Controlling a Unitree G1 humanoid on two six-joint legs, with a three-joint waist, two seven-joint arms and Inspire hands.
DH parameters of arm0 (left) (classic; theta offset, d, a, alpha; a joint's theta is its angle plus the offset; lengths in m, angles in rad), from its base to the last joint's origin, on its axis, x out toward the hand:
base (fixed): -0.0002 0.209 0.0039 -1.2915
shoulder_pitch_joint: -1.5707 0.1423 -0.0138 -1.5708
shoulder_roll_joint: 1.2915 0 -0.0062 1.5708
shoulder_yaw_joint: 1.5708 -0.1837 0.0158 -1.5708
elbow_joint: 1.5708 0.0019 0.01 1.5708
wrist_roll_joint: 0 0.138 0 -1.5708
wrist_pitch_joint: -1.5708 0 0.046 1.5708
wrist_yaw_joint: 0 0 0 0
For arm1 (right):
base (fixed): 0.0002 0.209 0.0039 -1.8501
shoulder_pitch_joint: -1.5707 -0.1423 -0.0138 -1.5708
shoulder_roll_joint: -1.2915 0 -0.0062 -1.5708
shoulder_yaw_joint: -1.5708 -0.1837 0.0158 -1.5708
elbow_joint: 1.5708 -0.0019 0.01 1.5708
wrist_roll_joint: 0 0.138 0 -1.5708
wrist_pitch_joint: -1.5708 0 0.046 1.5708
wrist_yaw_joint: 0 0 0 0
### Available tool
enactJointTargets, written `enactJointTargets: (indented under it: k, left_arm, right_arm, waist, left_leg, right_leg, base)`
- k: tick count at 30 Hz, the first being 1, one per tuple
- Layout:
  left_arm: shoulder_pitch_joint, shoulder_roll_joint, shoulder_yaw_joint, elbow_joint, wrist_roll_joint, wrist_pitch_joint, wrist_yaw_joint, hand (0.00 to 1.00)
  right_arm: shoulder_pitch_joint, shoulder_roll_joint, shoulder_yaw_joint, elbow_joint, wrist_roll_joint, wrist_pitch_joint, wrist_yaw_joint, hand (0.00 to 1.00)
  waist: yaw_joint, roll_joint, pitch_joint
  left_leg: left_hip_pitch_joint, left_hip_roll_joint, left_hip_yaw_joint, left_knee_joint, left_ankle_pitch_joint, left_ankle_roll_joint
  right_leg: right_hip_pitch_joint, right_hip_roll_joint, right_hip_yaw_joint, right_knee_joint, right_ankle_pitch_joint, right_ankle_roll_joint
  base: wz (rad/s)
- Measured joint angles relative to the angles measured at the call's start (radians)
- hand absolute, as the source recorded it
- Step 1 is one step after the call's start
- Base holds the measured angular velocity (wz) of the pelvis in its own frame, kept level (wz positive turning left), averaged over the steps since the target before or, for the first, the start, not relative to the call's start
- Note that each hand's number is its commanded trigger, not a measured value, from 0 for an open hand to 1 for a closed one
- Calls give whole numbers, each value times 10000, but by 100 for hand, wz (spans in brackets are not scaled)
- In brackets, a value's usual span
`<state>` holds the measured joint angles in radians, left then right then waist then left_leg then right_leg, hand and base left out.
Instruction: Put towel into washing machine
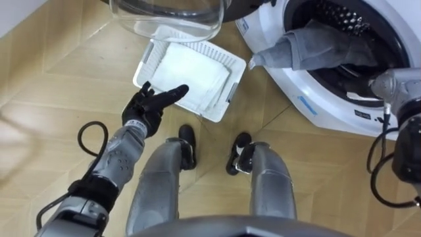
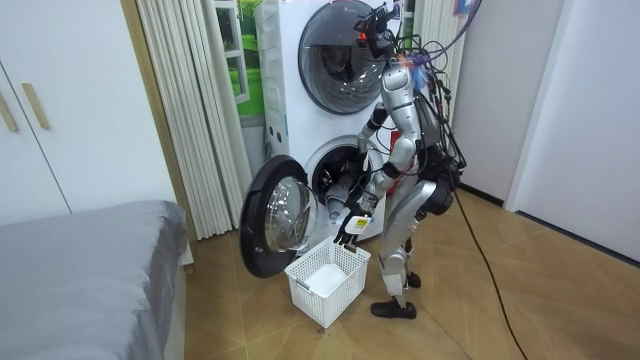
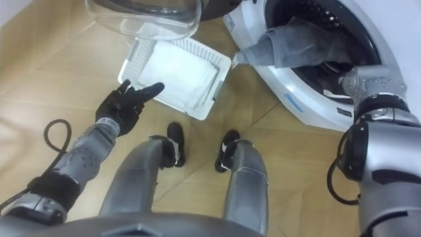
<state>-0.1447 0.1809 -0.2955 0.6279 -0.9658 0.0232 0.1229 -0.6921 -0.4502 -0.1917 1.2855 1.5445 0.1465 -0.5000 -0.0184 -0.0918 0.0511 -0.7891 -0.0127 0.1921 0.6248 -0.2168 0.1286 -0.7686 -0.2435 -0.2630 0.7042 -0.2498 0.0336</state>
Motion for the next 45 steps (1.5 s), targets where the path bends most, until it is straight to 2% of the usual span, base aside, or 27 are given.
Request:
enactJointTargets:
  k: [8,11,18,21,24,26,27,29,33,35,37,38,39,40,43,45]
  left_arm:
    - [-113,-74,-231,29,12,-176,-211,0]
    - [-109,-126,-224,56,79,-177,-217,0]
    - [-35,-118,-231,158,200,-262,-214,0]
    - [63,-115,-237,224,564,-267,-215,0]
    - [61,-109,-202,538,1308,-265,-283,0]
    - [0,-100,-192,984,1940,-249,-427,0]
    - [-7,-50,-197,1369,2481,-226,-550,0]
    - [174,93,-138,2211,3290,-203,-814,0]
    - [765,384,313,3104,4851,-180,-939,0]
    - [1205,501,739,3394,5445,-173,-920,0]
    - [1444,523,834,3691,5885,-178,-890,0]
    - [1521,524,870,3785,6005,-178,-890,0]
    - [1710,526,938,3947,6273,-198,-909,0]
    - [1829,532,953,4217,6394,-242,-896,0]
    - [2141,532,988,4705,6578,-275,-862,0]
    - [2357,526,1167,4739,6710,-293,-861,0]
  right_arm:
    - [66,1,1,26,218,-372,-349,0]
    - [99,1,0,46,216,-639,-533,0]
    - [257,2,2,19,217,-708,-576,0]
    - [404,3,22,-55,191,-713,-500,0]
    - [810,2,25,43,113,-755,2,0]
    - [1263,27,107,55,-193,-805,423,0]
    - [1504,117,208,72,-430,-863,739,0]
    - [2196,301,582,104,-1476,-901,1443,0]
    - [3592,732,1321,108,-3798,-1030,2260,0]
    - [4462,943,1816,122,-5321,-1046,2652,0]
    - [5175,1085,2320,120,-6600,-1117,2973,0]
    - [5346,1136,2539,98,-7040,-1129,3087,0]
    - [5752,1252,2862,104,-7697,-1138,3309,0]
    - [6138,1393,3099,117,-8127,-1132,3459,0]
    - [6732,1713,3283,58,-9488,-1131,3792,0]
    - [6951,1879,3311,113,-10296,-1137,3958,0]
  waist:
    - [84,16,7]
    - [211,69,26]
    - [257,138,24]
    - [319,150,19]
    - [453,242,33]
    - [548,435,76]
    - [606,533,71]
    - [798,632,30]
    - [840,723,-19]
    - [844,832,-99]
    - [807,930,-180]
    - [812,951,-193]
    - [813,1013,-268]
    - [772,1041,-303]
    - [744,1065,-400]
    - [721,1057,-406]
  left_leg:
    - [35,28,87,-136,10,20]
    - [130,46,114,-267,11,21]
    - [348,28,124,-444,12,20]
    - [360,54,122,-407,12,18]
    - [655,72,41,-504,8,14]
    - [956,104,-72,-716,10,4]
    - [1198,152,-69,-867,16,-10]
    - [1811,220,-37,-1371,74,-103]
    - [2645,292,-16,-1831,101,-239]
    - [2960,348,3,-1986,71,-314]
    - [3312,338,17,-2203,77,-371]
    - [3489,336,36,-2285,79,-395]
    - [3882,333,40,-2499,56,-466]
    - [4324,326,66,-2733,61,-529]
    - [5350,342,220,-3315,145,-684]
    - [5793,355,239,-3574,195,-766]
  right_leg:
    - [55,69,3,-280,92,58]
    - [146,107,21,-357,128,67]
    - [355,120,6,-525,139,87]
    - [412,172,-3,-647,176,106]
    - [853,237,-152,-943,215,137]
    - [1312,362,-294,-1348,333,157]
    - [1602,463,-322,-1660,446,166]
    - [2257,715,-248,-2414,727,174]
    - [3178,922,-332,-3164,872,186]
    - [3538,1044,-329,-3464,898,172]
    - [3839,1086,-276,-3648,900,173]
    - [3998,1105,-240,-3718,900,174]
    - [4351,1161,-196,-3892,907,172]
    - [4720,1205,-160,-4023,910,174]
    - [5506,1305,-94,-4304,914,165]
    - [5829,1373,-41,-4428,934,133]
  base:
    - [-2]
    - [-4]
    - [0]
    - [-1]
    - [6]
    - [4]
    - [-14]
    - [-24]
    - [-5]
    - [-6]
    - [-7]
    - [-14]
    - [-16]
    - [-20]
    - [-19]
    - [-18]
